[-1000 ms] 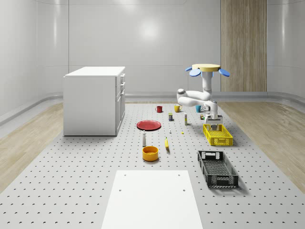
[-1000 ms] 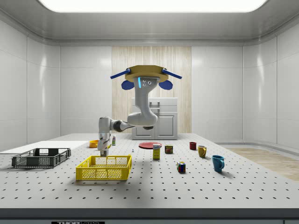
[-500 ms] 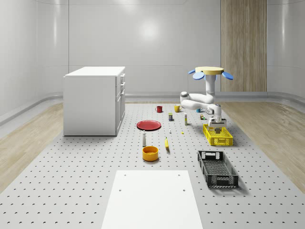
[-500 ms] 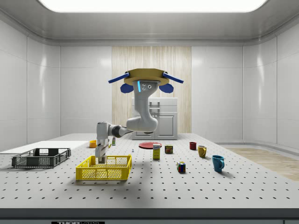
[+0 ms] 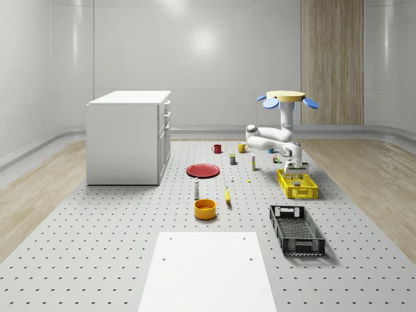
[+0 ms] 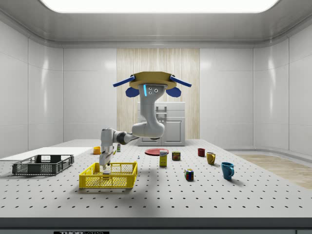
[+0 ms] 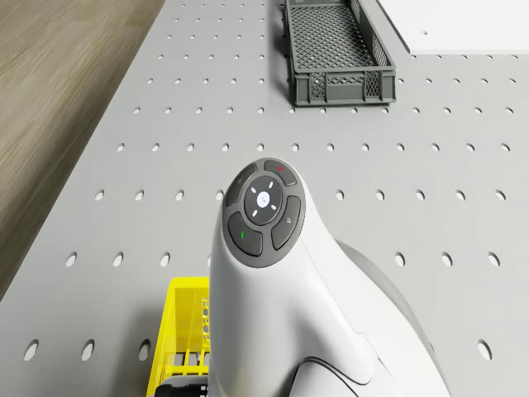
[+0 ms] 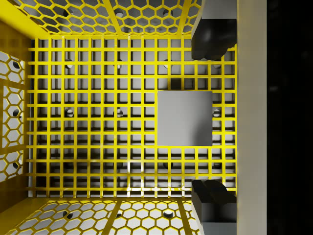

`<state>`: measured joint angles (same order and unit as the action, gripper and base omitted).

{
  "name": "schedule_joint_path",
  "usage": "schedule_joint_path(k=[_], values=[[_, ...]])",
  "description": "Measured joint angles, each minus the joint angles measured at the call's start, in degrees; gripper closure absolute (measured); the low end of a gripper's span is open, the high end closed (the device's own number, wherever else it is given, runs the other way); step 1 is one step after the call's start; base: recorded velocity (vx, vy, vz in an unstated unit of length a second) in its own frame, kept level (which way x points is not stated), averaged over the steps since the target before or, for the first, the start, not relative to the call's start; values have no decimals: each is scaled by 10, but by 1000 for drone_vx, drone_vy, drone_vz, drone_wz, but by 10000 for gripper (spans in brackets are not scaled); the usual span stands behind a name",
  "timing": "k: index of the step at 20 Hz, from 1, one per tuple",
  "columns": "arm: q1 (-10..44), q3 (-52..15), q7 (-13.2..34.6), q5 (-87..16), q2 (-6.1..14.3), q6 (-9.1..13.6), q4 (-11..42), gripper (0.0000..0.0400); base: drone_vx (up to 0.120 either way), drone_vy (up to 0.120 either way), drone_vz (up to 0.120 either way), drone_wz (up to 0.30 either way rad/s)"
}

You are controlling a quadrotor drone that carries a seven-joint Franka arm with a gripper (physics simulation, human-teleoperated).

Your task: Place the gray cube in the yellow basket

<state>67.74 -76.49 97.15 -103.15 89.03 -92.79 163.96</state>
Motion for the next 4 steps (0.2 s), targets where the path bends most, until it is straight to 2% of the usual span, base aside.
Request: schedule_joint_path(k=[4], values=[[0,1,0,-1,0,-1,0,12,0,0,0,0]])
